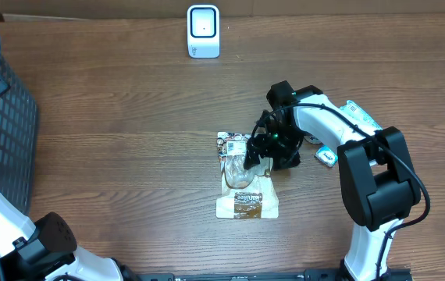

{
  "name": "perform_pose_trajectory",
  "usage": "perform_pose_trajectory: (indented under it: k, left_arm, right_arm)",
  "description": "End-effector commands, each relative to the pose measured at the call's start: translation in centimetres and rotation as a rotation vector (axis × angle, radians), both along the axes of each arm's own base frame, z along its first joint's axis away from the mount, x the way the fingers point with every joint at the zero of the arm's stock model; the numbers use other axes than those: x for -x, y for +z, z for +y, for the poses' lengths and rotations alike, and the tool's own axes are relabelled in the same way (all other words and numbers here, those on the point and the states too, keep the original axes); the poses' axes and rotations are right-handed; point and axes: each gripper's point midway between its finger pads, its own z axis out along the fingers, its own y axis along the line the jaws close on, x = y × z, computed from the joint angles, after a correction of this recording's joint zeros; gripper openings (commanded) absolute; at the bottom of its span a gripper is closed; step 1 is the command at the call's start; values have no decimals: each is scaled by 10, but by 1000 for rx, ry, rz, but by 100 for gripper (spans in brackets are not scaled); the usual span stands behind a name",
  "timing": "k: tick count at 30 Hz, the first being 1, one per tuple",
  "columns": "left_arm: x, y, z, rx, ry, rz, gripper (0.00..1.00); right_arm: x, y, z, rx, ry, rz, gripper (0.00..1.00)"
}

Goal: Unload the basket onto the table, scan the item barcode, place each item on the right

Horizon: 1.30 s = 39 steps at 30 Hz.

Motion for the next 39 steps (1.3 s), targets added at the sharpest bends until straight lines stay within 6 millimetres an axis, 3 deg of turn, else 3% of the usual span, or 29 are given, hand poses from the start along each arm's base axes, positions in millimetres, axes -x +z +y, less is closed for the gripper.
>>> perform_pose_trajectory:
  k: [1,8,13,18,28,31,39]
  left_arm:
    - [0,1,-1,2,6,-7,99]
    - [0,1,-1,2,6,-7,99]
    - [0,1,-1,2,6,-7,100]
    - [0,1,-1,2,6,-7,100]
    - [0,1,-1,2,6,-7,100]
    - [0,1,-1,2,6,-7,100]
    - [0,1,-1,2,6,-7,99]
  right_arm:
    - [9,-2,36,-133,41,6,75]
    - [-12,1,81,-192,-35,-86,62]
    - [-11,3,97,-226,30,-141,51]
    - [16,13,116,-352,248,-163,50]
    - [79,18,139,-324,439,-67,51]
    - [83,11,141,-236,389,-56,54]
    - [55,-2,148,-96,39,-45,55]
